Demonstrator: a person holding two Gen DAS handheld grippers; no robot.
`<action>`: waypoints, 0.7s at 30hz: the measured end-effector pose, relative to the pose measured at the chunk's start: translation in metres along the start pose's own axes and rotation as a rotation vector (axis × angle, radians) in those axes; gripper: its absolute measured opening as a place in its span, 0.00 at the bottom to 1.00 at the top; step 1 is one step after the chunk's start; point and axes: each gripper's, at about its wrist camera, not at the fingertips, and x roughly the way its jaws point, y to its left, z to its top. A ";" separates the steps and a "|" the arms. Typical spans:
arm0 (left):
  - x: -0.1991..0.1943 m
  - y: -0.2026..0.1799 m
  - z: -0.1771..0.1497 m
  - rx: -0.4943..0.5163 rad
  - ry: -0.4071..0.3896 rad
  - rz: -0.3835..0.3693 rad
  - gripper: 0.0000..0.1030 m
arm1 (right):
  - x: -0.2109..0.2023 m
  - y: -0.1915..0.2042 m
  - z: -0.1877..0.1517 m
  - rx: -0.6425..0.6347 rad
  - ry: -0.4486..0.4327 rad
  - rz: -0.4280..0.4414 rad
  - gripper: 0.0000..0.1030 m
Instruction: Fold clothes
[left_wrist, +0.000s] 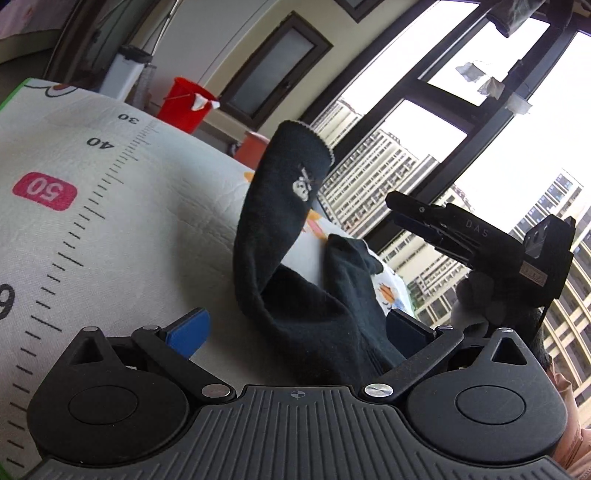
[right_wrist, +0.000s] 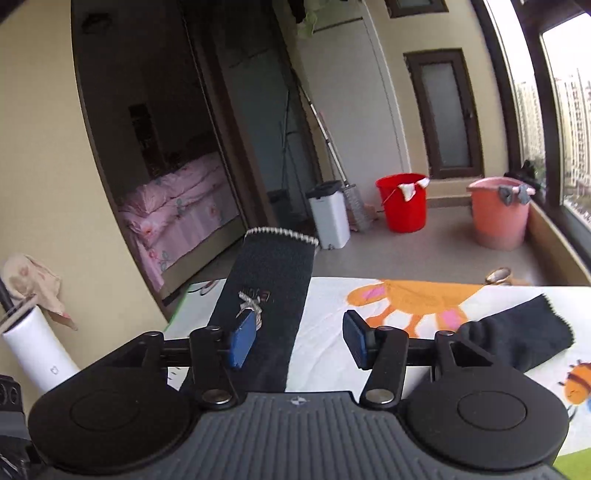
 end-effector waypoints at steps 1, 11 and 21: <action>0.006 -0.004 0.000 0.011 0.010 -0.003 1.00 | -0.010 -0.011 -0.008 -0.006 -0.011 -0.049 0.53; 0.069 -0.019 0.003 0.067 0.101 0.085 1.00 | -0.053 -0.112 -0.111 0.251 0.102 -0.241 0.68; 0.121 0.007 0.058 -0.005 0.102 0.104 1.00 | -0.052 -0.107 -0.124 0.231 0.089 -0.164 0.85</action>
